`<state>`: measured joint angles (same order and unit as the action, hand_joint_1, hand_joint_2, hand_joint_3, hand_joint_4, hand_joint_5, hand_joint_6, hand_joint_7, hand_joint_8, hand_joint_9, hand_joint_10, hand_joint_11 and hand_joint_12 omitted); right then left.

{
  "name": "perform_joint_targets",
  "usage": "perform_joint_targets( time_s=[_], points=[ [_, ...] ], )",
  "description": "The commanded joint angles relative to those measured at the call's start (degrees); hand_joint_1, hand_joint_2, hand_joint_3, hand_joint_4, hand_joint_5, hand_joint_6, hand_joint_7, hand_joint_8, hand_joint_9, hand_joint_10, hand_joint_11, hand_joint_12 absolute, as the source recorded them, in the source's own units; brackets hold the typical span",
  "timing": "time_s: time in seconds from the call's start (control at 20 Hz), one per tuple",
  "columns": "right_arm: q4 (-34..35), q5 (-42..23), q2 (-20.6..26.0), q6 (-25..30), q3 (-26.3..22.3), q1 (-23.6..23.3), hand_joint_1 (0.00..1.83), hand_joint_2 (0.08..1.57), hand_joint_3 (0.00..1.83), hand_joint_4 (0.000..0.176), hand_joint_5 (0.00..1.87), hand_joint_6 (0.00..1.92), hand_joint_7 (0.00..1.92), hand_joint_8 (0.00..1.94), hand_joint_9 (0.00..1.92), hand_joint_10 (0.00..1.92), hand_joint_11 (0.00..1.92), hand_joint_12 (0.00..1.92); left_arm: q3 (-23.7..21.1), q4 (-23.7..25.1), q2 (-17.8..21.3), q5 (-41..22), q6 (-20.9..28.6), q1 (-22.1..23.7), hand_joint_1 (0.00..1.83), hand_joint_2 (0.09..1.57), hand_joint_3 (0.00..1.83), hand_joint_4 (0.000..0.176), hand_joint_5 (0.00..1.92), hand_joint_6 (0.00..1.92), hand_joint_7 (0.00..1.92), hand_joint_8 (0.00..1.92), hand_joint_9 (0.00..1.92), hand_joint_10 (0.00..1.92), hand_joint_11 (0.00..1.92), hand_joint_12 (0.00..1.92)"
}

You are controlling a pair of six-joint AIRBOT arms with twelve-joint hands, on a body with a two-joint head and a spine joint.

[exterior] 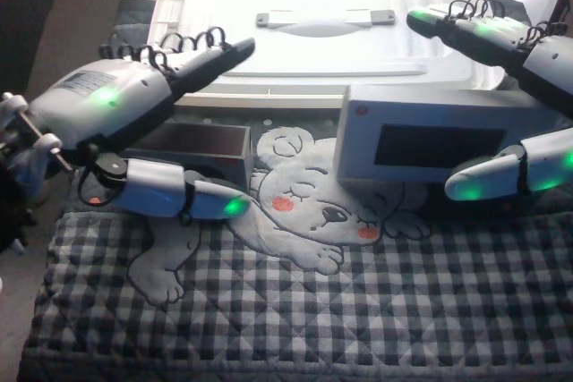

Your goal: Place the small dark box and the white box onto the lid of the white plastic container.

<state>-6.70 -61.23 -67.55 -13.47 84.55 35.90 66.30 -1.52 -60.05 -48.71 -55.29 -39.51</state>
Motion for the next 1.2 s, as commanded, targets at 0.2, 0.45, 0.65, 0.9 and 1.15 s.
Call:
perform_joint_targets(
  time_s=[0.2,0.45,0.65,0.9,1.15],
  points=[
    [0.64,-5.02,0.11,0.5,0.11,-0.34,0.69,0.69,0.01,0.102,0.12,0.01,0.19,0.01,0.1,0.01,0.0,0.41,0.68,-0.29,-0.52,-4.5,0.29,0.7,0.53,0.8,0.0,0.026,0.0,0.0,0.12,0.0,0.14,0.0,0.0,0.4],
    [0.12,-5.06,-0.04,0.57,0.06,-0.39,1.27,1.04,0.0,0.0,1.05,0.68,1.21,0.71,1.29,0.15,0.88,1.03,0.74,-0.25,-0.65,-4.69,0.28,0.67,1.29,1.02,0.0,0.0,1.02,0.69,1.31,0.52,1.44,0.07,1.15,0.72],
    [0.0,-5.08,-0.04,0.57,-0.01,-0.39,1.28,1.1,0.0,0.0,1.05,0.58,1.05,1.14,1.12,0.94,0.92,1.45,0.84,-0.25,-0.8,-4.69,0.28,0.66,1.31,0.99,0.0,0.0,1.27,0.28,1.36,0.51,1.52,0.04,1.15,0.94],
    [-0.8,-5.6,0.22,0.57,0.03,-0.41,1.18,1.09,0.0,0.0,1.04,0.87,1.0,1.19,0.98,1.51,0.95,1.73,1.03,-0.24,-0.78,-5.69,0.28,0.93,1.31,0.98,0.0,0.0,1.31,0.22,1.37,0.49,1.51,0.03,1.14,0.94],
    [-1.26,-7.17,1.73,0.56,0.03,-2.3,1.18,1.08,0.0,0.0,1.06,0.82,0.89,1.83,1.02,1.85,1.08,1.9,2.3,0.74,-0.83,-7.66,0.31,4.95,1.41,0.97,0.0,0.0,1.24,0.26,1.42,0.24,1.3,0.7,1.07,1.04]
  ],
)
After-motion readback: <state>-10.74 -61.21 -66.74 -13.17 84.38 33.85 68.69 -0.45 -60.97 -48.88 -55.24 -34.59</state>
